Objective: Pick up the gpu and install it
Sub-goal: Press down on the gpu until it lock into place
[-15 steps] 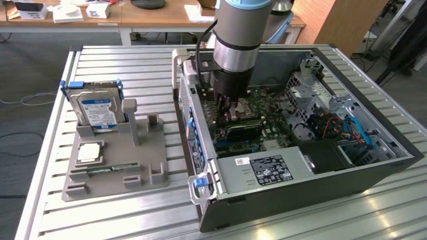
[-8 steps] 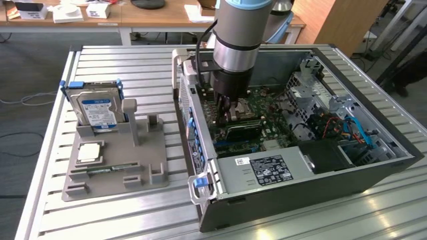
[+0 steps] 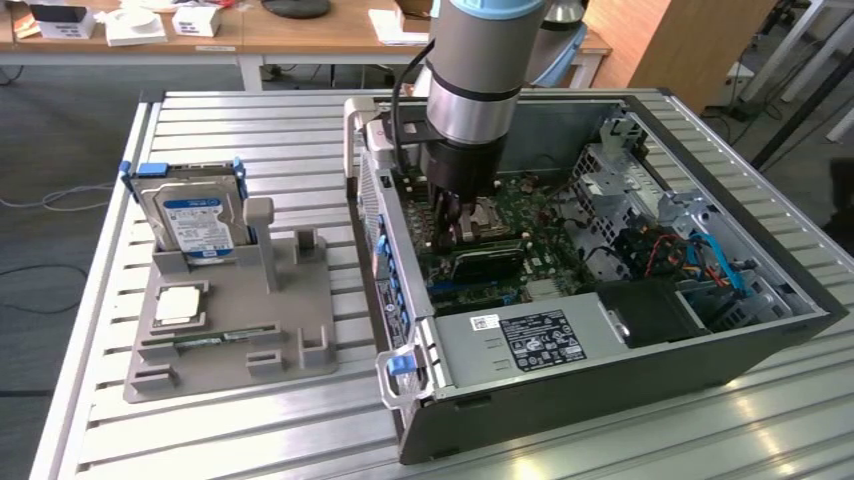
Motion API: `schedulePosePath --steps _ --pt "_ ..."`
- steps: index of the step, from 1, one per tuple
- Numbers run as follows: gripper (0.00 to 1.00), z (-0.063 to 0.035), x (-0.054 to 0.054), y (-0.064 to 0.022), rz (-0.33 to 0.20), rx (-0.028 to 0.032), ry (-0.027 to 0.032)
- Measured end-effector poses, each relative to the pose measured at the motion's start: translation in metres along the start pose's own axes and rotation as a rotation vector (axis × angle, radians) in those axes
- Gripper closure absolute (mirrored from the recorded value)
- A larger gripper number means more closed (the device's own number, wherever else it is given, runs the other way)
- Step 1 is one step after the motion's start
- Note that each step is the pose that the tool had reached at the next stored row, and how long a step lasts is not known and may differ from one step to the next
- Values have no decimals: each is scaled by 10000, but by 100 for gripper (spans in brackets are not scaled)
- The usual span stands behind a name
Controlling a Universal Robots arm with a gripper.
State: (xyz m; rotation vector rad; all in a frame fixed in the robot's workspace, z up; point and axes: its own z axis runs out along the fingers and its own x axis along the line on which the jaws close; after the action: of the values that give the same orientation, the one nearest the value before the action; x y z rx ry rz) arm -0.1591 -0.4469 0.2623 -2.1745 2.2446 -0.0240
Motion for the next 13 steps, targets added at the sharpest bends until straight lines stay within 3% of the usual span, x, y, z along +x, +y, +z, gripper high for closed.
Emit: schedulePosePath --steps 13 --pt "89 -170 0 -3 -1 -2 28"
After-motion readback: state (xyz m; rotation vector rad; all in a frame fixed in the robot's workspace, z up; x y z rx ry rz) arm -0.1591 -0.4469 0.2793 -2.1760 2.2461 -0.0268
